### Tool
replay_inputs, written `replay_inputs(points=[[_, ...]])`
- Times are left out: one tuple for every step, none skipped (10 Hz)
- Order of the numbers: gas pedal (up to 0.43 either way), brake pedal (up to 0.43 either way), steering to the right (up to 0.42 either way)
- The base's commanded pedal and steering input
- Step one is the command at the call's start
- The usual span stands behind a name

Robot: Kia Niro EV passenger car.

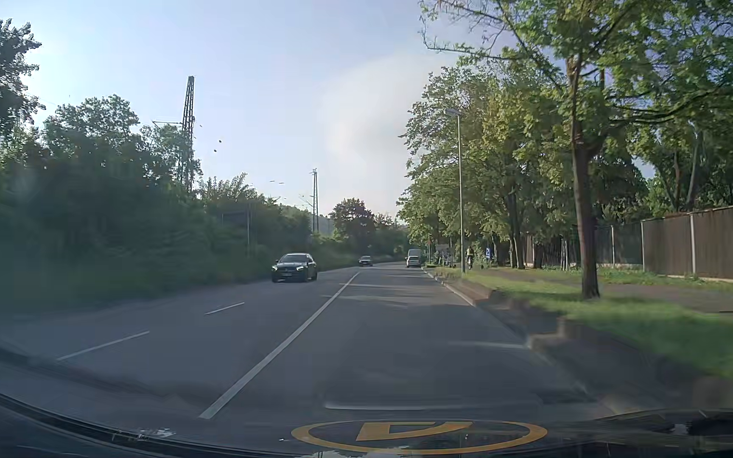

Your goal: Follow the waypoints while adhering to traffic rules and regulations

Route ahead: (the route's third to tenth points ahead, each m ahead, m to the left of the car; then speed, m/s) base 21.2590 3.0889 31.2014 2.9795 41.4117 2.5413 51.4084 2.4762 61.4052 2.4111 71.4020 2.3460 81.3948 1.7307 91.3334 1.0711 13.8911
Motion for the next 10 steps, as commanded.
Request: replay_inputs(points=[[0.220,0.000,-0.008],[0.209,0.000,-0.009],[0.209,0.000,-0.008],[0.197,0.000,-0.009],[0.197,0.000,-0.008],[0.197,0.000,-0.009],[0.197,0.000,-0.008],[0.197,0.000,-0.008],[0.189,0.000,-0.009],[0.189,0.000,-0.009]])
